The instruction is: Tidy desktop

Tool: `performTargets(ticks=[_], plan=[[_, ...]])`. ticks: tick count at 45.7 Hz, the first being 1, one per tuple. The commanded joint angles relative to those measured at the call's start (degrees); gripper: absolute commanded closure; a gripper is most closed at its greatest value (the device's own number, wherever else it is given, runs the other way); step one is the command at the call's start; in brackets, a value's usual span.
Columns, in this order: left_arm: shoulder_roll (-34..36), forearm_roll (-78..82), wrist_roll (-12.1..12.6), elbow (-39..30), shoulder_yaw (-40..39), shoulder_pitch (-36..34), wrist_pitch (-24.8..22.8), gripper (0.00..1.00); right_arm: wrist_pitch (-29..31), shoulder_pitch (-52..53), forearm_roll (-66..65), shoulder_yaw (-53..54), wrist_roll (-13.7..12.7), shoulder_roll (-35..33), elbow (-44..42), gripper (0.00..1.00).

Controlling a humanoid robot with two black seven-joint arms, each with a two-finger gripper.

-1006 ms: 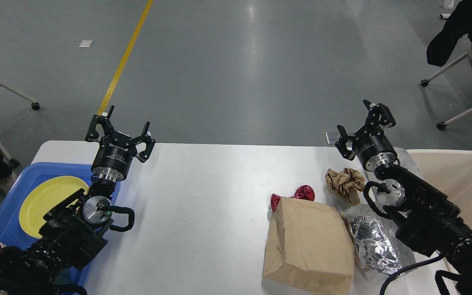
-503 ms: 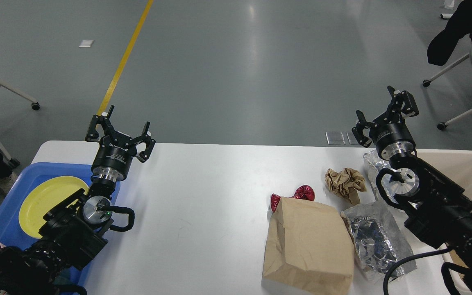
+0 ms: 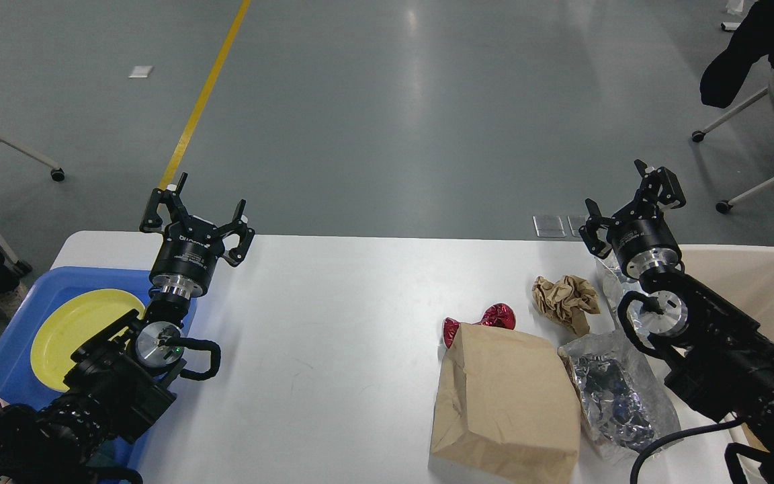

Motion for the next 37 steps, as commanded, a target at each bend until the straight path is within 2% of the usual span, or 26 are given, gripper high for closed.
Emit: performTargets(ticks=[1,27,37], plan=[[0.00,0.00,0.00,-0.01,0.00,0.00,0.00,0.04,-0.03,-0.63,0.00,0.00,0.00,0.01,0.00,0.00],[0.00,0.00,0.00,-0.01,0.00,0.00,0.00,0.03,-0.21,-0.45,0.00,0.17,0.00,-0.08,-1.32,0.00],[0.00,0.00,0.00,-0.01,0.00,0.00,0.00,0.03,-2.93,1.39,-0.09,0.26,0.00,0.53,-1.41,0.00]])
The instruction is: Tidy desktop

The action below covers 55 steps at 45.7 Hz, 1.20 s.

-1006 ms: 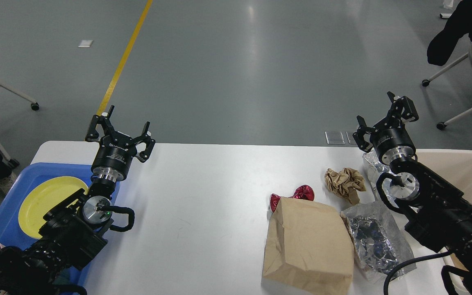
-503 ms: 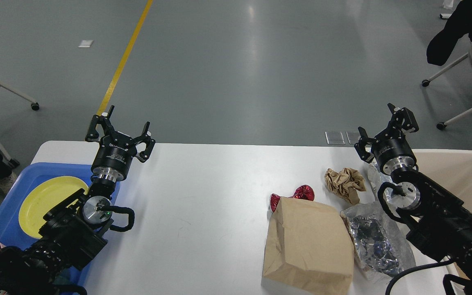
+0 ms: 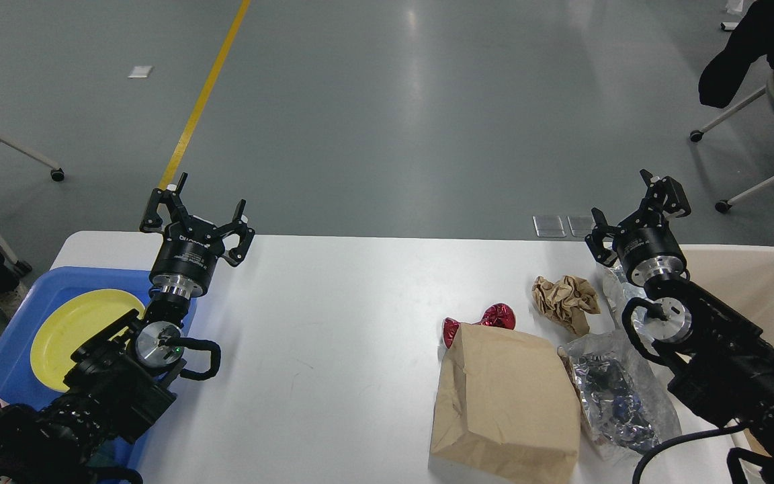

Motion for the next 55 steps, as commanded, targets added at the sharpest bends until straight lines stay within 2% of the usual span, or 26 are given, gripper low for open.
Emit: performTargets(ticks=[1,11,22,32,35,36,42,50,55], plan=[[0.00,0.00,0.00,0.00,0.00,0.00,0.00,0.03,-1.82,1.46,0.01,-0.14,0.00,0.70,-0.03,0.00],[0.00,0.00,0.00,0.00,0.00,0.00,0.00,0.04,-2.18,5.41,0.01,-4.44,0.00,-1.23,0.06,0.00],[0.00,0.00,0.00,0.00,0.00,0.00,0.00,0.04,-2.09,12.36,-0.25,-20.43,0.09,-9.14,-0.29,0.00],[0.00,0.00,0.00,0.00,0.00,0.00,0.00,0.03,-1.13,21.05,-0.52,-43.88,0.00,-17.31,0.06,0.00],[0.00,0.00,0.00,0.00,0.00,0.00,0.00,0.03,-0.68,23.95,-0.60,-54.51,0.00,-19.07,0.85,0.00],[0.00,0.00,0.00,0.00,0.00,0.00,0.00,0.04,-0.25,26.14,-0.43,-62.03,0.00,-19.86,1.37,0.00],[0.00,0.00,0.00,0.00,0.00,0.00,0.00,0.04,0.81,33.62,-0.43,-81.23,0.00,-22.67,4.19,0.00],[0.00,0.00,0.00,0.00,0.00,0.00,0.00,0.03,0.81,38.02,-0.78,-91.45,0.09,-23.55,6.30,0.00],[0.00,0.00,0.00,0.00,0.00,0.00,0.00,0.03,0.90,45.13,-0.78,-102.07,0.09,-24.08,9.02,0.00]])
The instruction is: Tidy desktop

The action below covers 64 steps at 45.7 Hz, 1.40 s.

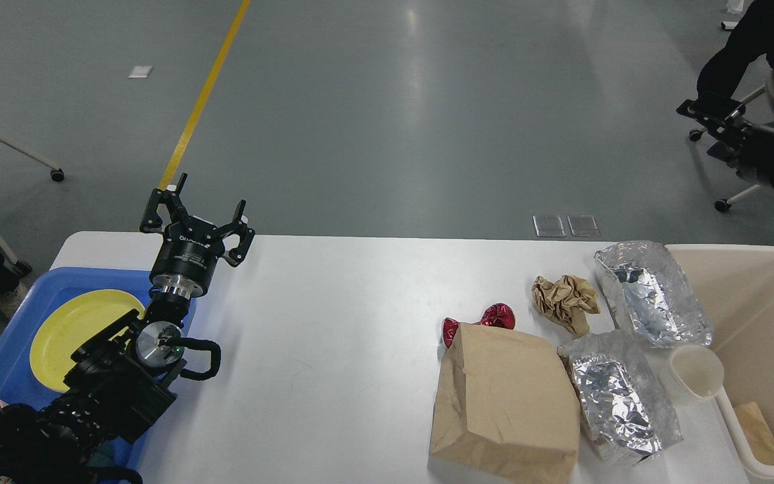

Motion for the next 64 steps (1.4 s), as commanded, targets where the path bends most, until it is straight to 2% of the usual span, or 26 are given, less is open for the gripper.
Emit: performTargets(ticks=[1,7,12,19,27,35,42,49,54,64], plan=[[0.00,0.00,0.00,0.00,0.00,0.00,0.00,0.04,0.04,6.91,-0.14,-10.89,0.06,-0.28,2.41,0.00],[0.00,0.00,0.00,0.00,0.00,0.00,0.00,0.03,3.37,13.59,-0.67,-24.08,0.23,0.51,5.74,0.00],[0.00,0.00,0.00,0.00,0.00,0.00,0.00,0.03,12.94,19.48,-1.63,-31.12,0.23,0.77,8.03,0.00],[0.00,0.00,0.00,0.00,0.00,0.00,0.00,0.03,27.53,26.43,-10.85,-33.50,-0.03,0.95,8.21,0.00],[0.00,0.00,0.00,0.00,0.00,0.00,0.00,0.04,38.44,31.62,-23.78,-34.64,-0.03,2.44,9.09,0.00],[0.00,0.00,0.00,0.09,0.00,0.00,0.00,0.03,39.51,34.61,-25.98,-43.43,-0.03,4.55,14.70,0.00],[0.00,0.00,0.00,0.00,0.00,0.00,0.00,0.03,39.51,34.61,-26.07,-46.42,-0.12,4.29,20.24,0.00],[0.00,0.00,0.00,0.00,0.00,0.00,0.00,0.03,39.95,33.99,-25.72,-45.02,-0.12,3.68,22.71,0.00],[0.00,0.00,0.00,0.00,0.00,0.00,0.00,0.03,39.42,32.85,-25.46,-43.00,-0.12,0.69,24.91,0.00],[0.00,0.00,0.00,0.00,0.00,0.00,0.00,0.04,39.24,24.77,-25.19,-34.92,-0.12,-2.74,24.73,0.00]])
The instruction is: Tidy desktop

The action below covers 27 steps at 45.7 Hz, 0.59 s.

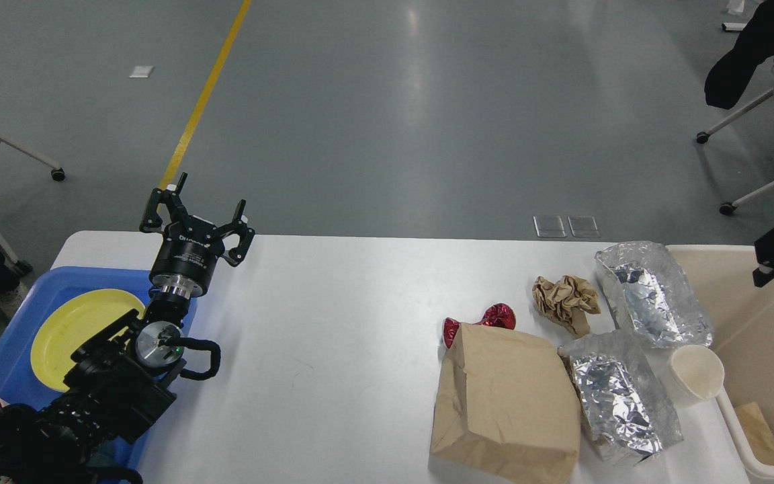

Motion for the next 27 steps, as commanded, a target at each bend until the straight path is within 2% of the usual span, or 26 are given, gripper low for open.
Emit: performTargets(ticks=[1,15,27], plan=[[0.00,0.00,0.00,-0.01,0.00,0.00,0.00,0.04,-0.21,-4.72,0.12,5.21,0.02,-2.04,-0.45,0.00],[0.00,0.00,0.00,-0.01,0.00,0.00,0.00,0.03,-6.71,-21.95,0.21,17.61,0.02,-2.39,-3.35,0.00],[0.00,0.00,0.00,-0.01,0.00,0.00,0.00,0.03,-8.64,-29.07,0.29,19.81,0.02,-2.31,-10.30,0.00]])
